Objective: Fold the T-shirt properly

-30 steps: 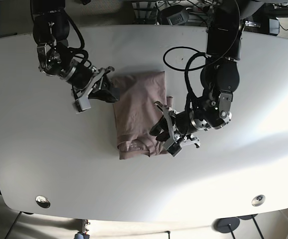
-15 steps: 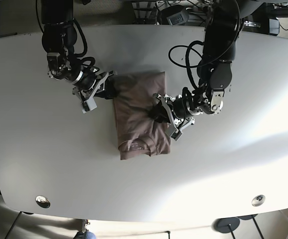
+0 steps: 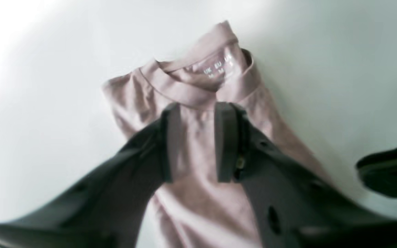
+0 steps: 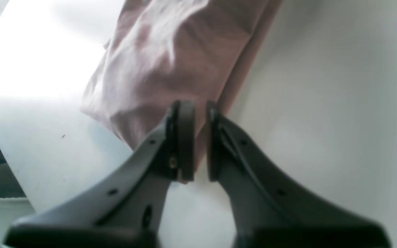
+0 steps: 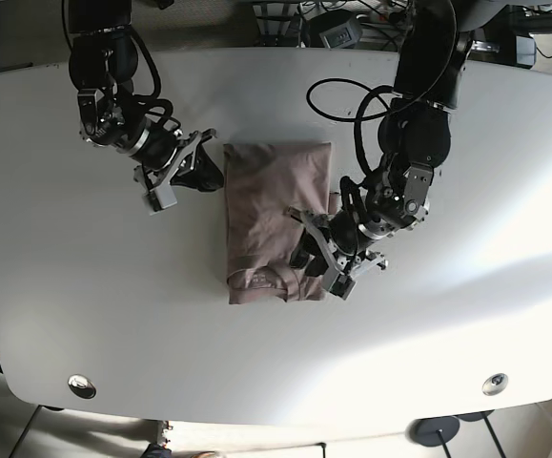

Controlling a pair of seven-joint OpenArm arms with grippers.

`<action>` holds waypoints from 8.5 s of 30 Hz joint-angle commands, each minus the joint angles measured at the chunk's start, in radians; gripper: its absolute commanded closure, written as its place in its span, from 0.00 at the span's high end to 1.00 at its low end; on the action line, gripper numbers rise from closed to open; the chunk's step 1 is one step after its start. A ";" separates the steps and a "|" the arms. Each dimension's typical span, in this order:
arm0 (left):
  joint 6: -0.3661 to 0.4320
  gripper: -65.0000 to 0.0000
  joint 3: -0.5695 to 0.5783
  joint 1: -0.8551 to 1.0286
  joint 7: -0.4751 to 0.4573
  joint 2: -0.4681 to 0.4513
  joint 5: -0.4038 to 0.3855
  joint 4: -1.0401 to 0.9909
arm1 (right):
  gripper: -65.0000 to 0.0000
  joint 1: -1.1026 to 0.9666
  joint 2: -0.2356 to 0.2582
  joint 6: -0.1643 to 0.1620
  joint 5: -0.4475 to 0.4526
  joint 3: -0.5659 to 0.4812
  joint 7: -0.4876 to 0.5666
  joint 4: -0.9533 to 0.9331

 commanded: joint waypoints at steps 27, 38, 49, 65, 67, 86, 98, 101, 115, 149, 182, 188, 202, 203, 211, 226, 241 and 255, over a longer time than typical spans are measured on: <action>-0.100 0.68 -0.054 0.081 -0.163 -0.273 0.145 -0.346 | 0.08 0.063 0.006 0.006 0.021 0.252 -0.062 0.021; -0.287 0.68 -0.167 0.099 -0.222 -0.713 0.144 -0.472 | 0.08 0.057 0.006 0.006 0.021 0.252 -0.062 0.034; -0.346 0.69 -0.167 0.093 -0.644 -0.925 0.139 -0.980 | 0.08 0.054 0.006 0.009 0.021 0.252 -0.062 0.072; -0.330 0.69 -0.252 0.101 -0.644 -0.776 0.044 -0.541 | 0.08 0.058 0.011 0.004 -0.101 0.257 -0.053 0.098; -0.263 0.69 -0.250 0.102 -0.644 -0.693 0.044 -0.466 | 0.08 0.047 -0.008 0.007 -0.238 0.257 -0.002 0.135; -0.043 0.69 -0.487 0.895 -0.353 -0.078 0.167 0.492 | 0.08 -0.576 -0.089 0.015 -0.243 0.351 0.354 0.374; -0.108 0.69 -0.591 0.800 -0.351 -0.017 0.170 0.484 | 0.17 -0.520 -0.089 0.015 -0.236 0.340 0.351 0.383; -0.106 0.69 -0.591 0.788 -0.351 -0.013 0.170 0.472 | 0.38 -0.439 -0.066 0.016 -0.238 0.269 0.351 0.383; -0.105 0.68 -0.591 0.727 -0.351 0.062 0.174 0.469 | 0.45 0.049 -0.064 0.006 -0.236 0.001 -0.060 0.351; -0.108 0.68 -0.586 0.725 -0.348 0.066 0.174 0.427 | 0.33 0.551 -0.206 0.003 -0.240 -0.318 0.032 -0.490; -0.105 0.68 -0.224 0.659 -0.353 0.071 0.167 0.396 | 0.03 1.233 -0.029 -0.119 -0.230 -0.140 -0.211 0.072; -0.089 0.68 -0.147 0.536 -0.353 0.125 0.173 0.303 | 0.03 1.349 -0.034 -0.119 -0.227 -0.144 -0.223 -0.005; 0.078 0.69 -0.046 0.236 -0.353 0.181 0.173 0.039 | 0.03 1.281 -0.034 -0.119 -0.227 -0.142 -0.222 -0.008; 0.078 0.69 -0.019 0.185 -0.353 0.181 0.173 -0.018 | 0.03 1.281 -0.034 -0.119 -0.227 -0.142 -0.222 -0.011; 0.079 0.69 0.075 -0.082 -0.505 0.247 0.173 -0.477 | 0.03 1.279 -0.034 -0.119 -0.227 -0.142 -0.220 -0.011; 0.119 0.61 0.282 -0.317 -0.815 0.270 0.173 -1.029 | 0.03 1.241 -0.028 -0.119 -0.227 -0.140 -0.218 0.009; 0.122 0.00 0.176 -0.206 -0.641 0.108 0.167 -0.636 | 0.03 1.260 0.003 -0.119 -0.238 -0.015 -0.215 -0.120; -0.054 0.00 -0.447 -0.268 -0.144 -0.072 0.171 -0.024 | 0.03 1.444 0.020 -0.129 -0.240 -0.018 0.167 -0.773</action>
